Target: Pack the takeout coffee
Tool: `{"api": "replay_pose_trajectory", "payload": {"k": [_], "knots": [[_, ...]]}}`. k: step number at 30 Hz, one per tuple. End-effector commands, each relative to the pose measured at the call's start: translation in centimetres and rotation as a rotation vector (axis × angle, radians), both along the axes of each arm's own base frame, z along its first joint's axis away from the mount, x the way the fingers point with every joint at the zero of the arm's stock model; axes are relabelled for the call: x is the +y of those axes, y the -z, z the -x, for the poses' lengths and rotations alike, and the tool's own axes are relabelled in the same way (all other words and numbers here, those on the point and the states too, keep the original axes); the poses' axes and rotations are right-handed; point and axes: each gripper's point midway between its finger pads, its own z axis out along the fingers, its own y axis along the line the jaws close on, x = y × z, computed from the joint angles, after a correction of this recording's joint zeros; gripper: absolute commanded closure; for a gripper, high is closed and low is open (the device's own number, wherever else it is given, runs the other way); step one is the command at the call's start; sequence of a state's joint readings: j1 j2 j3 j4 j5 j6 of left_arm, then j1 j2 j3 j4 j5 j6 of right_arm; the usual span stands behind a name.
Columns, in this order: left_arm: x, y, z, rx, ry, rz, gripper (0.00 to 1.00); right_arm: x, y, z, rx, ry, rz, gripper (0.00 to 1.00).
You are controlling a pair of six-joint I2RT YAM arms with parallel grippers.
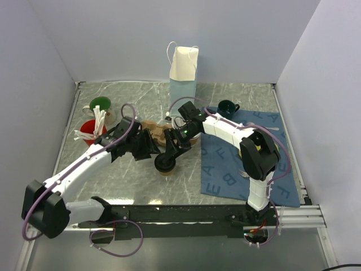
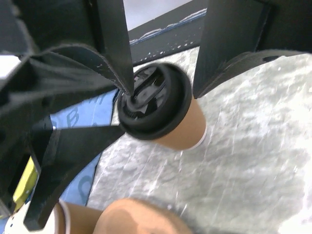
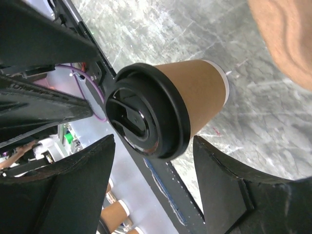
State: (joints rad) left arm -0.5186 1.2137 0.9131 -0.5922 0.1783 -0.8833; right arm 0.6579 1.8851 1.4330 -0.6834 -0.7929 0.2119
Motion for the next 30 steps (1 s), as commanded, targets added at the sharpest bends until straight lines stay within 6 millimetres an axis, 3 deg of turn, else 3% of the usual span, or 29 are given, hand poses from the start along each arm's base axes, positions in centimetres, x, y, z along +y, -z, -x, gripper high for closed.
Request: {"api": "replay_pose_trajectory", "payload": {"k": [1,8,20,30], "knots": [[0.9,-0.2,1.6,-0.009,-0.045,0.029,0.44,0.4,0.2,-0.4,-0.024,-0.016,0.023,0.29],[0.7,1.0,2.9,0.015,-0.065,0.096,0.49,-0.3,2.3,0.1,0.000,-0.011,0.064,0.38],[0.5,3.5,3.2,0.055,-0.069,0.101,0.51,-0.5,2.9,0.3,0.008,0.010,0.076,0.44],[2.7,7.1,4.9,0.193,-0.140,-0.038,0.71,-0.9,4.1,0.4,0.012,0.059,0.102,0.53]]}}
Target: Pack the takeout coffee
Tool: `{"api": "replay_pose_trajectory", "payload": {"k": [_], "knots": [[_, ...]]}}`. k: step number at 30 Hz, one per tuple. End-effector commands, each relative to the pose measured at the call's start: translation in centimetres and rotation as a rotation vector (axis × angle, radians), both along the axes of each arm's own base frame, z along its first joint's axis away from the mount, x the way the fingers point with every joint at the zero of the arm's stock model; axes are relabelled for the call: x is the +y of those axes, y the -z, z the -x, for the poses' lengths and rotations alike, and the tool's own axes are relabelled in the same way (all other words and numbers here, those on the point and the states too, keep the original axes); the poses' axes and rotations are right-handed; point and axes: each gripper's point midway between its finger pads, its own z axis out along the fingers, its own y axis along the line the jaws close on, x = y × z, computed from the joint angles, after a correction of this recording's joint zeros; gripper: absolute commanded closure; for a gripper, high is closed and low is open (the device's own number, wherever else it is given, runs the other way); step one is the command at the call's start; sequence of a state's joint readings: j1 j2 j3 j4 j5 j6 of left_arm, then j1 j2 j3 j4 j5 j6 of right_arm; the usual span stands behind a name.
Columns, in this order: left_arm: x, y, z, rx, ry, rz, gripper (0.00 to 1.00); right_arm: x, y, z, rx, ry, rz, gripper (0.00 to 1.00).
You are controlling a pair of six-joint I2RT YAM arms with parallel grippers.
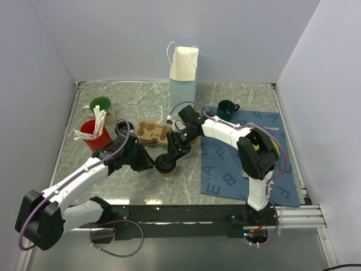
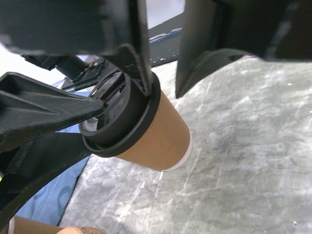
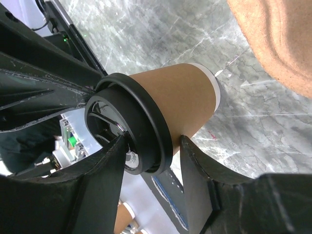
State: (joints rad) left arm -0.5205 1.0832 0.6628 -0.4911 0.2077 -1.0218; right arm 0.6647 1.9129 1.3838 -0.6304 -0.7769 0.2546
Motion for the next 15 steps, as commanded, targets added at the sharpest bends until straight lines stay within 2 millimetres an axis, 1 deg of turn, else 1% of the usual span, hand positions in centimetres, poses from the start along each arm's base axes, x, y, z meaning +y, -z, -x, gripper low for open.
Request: {"api": "replay_pose_trajectory", "payload": {"k": [1,2,4,5,6,7,9,11,14,15], "knots": [[1.8,3.5,1.5,0.134,-0.051,-0.120,0.72,-1.0,1.9,0.1,-0.028,0.033,0.070,0.53],[1.9,3.9,1.8,0.146,-0.054,-0.130,0.73,-1.4,2.4,0.5,-0.016,0.038,0.080,0.54],[2.0,4.6,2.4,0.164,-0.058,-0.134,0.75,-1.3,2.8,0.5,-0.018,0.052,0.071,0.56],[1.9,5.0,2.8,0.171,-0.057,-0.140,0.76,-1.6,3.4,0.9,-0.002,0.057,0.083,0.56],[1.8,5.2,2.8,0.169,-0.060,-0.137,0.77,-1.7,3.7,1.0,0.001,0.062,0.085,0.57],[2.0,5.9,3.4,0.192,-0.067,-0.145,0.77,-1.6,3.8,0.9,0.000,0.072,0.078,0.57],[1.8,6.8,4.3,0.206,-0.058,-0.145,0.78,-2.0,4.6,1.4,0.020,0.088,0.095,0.58],[1.8,7.2,4.5,0.213,-0.055,-0.157,0.78,-2.2,5.0,1.8,0.023,0.095,0.094,0.58],[1.5,6.3,3.7,0.186,-0.043,-0.165,0.75,-2.5,5.1,1.8,0.017,0.114,0.100,0.59],[0.8,4.7,2.5,0.149,-0.039,-0.151,0.72,-2.4,5.0,1.8,0.019,0.123,0.098,0.59]]}}
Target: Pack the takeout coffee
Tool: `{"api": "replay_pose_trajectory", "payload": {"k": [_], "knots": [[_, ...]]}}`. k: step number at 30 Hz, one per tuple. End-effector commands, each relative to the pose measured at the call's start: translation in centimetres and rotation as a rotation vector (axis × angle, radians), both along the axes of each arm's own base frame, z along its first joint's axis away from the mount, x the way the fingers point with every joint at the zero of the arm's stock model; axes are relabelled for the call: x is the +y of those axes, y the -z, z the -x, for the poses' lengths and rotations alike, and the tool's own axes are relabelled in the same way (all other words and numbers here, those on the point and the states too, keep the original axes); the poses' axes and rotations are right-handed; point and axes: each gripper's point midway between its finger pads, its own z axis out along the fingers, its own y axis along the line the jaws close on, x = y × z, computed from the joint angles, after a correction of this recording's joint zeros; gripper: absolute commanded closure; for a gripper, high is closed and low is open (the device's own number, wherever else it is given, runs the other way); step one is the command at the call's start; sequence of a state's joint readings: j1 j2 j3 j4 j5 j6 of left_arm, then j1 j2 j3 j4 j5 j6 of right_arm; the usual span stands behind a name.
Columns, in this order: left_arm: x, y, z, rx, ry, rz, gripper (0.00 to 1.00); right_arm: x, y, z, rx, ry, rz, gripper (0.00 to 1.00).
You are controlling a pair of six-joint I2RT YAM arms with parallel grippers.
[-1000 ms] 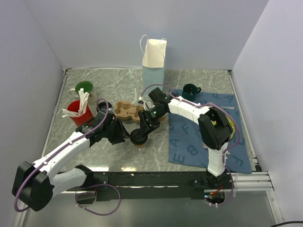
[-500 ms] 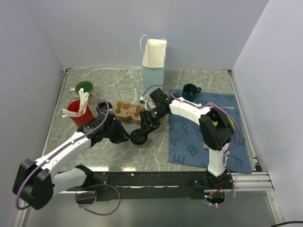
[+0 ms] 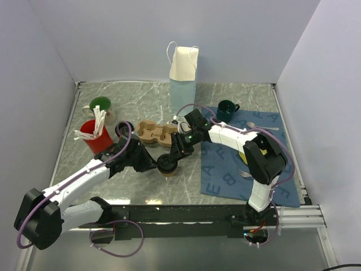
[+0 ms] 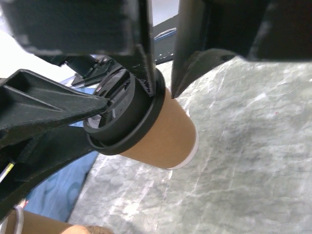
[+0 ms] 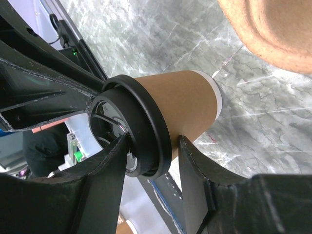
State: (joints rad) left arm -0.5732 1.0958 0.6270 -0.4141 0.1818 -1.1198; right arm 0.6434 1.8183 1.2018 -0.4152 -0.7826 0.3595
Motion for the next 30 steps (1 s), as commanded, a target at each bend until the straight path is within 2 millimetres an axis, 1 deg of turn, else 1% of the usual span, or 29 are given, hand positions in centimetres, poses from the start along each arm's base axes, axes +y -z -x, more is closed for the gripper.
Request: {"api": "replay_pose_trajectory", "payload": {"k": [1,2,3,4,5,6,8,9,10,11,12,13,16,19,20,22,24,25,27,28,30], "knots": [[2.4,3.7,2.2,0.135,0.008,-0.210,0.70,-1.8,4.4,1.8,0.045,0.043,0.159,0.59],[2.2,2.8,1.6,0.117,0.015,-0.212,0.67,-1.7,4.2,1.7,0.041,0.053,0.154,0.60],[1.4,0.9,0.4,0.075,0.019,-0.191,0.63,-1.6,4.0,1.6,0.046,0.066,0.150,0.60],[1.3,0.2,0.1,0.062,0.025,-0.190,0.61,-1.5,3.5,1.7,0.043,0.074,0.143,0.60],[1.2,-0.4,0.0,0.059,0.027,-0.190,0.60,-1.4,3.5,1.6,0.040,0.084,0.147,0.60],[0.8,-1.3,-0.3,0.043,0.026,-0.168,0.58,-1.2,3.2,1.5,0.042,0.099,0.141,0.60],[0.3,-2.6,-0.2,0.024,0.017,-0.114,0.56,-0.9,2.8,1.6,0.039,0.107,0.134,0.60],[0.3,-2.6,0.2,0.030,0.003,-0.091,0.55,-0.7,2.6,1.7,0.044,0.113,0.129,0.60],[0.2,-3.4,0.3,0.007,-0.004,-0.054,0.54,-0.6,2.4,1.7,0.042,0.117,0.128,0.60],[-0.1,-3.7,0.7,0.006,0.001,-0.019,0.53,-0.4,2.3,1.9,0.043,0.116,0.130,0.60],[-0.3,-3.5,0.8,0.003,-0.020,0.018,0.52,-0.2,2.3,1.9,0.045,0.126,0.132,0.60],[-0.5,-4.4,1.1,-0.025,-0.021,0.065,0.52,0.0,2.0,1.7,0.040,0.131,0.126,0.60],[-1.2,-5.4,1.2,-0.078,-0.036,0.184,0.51,0.3,1.8,1.7,0.042,0.151,0.130,0.60],[-1.2,-5.4,1.4,-0.090,-0.046,0.222,0.51,0.4,1.7,1.6,0.041,0.172,0.135,0.60],[-1.2,-5.3,1.5,-0.085,-0.045,0.220,0.53,0.4,1.8,1.6,0.042,0.176,0.136,0.60],[-0.7,-4.5,1.7,-0.060,-0.063,0.186,0.55,0.4,2.0,1.6,0.052,0.181,0.141,0.60],[-0.3,-4.1,1.7,-0.041,-0.088,0.161,0.60,0.4,2.2,1.8,0.057,0.180,0.147,0.60],[0.2,-3.6,1.8,-0.023,-0.111,0.136,0.62,0.4,2.2,1.9,0.058,0.179,0.150,0.60],[0.5,-3.7,1.9,-0.022,-0.131,0.137,0.64,0.3,2.2,1.9,0.057,0.181,0.151,0.60],[0.9,-3.5,2.0,-0.014,-0.149,0.122,0.64,0.3,2.3,1.9,0.056,0.181,0.152,0.60],[1.2,-3.8,2.0,-0.024,-0.163,0.127,0.64,0.3,2.1,1.8,0.054,0.180,0.153,0.60]]}}
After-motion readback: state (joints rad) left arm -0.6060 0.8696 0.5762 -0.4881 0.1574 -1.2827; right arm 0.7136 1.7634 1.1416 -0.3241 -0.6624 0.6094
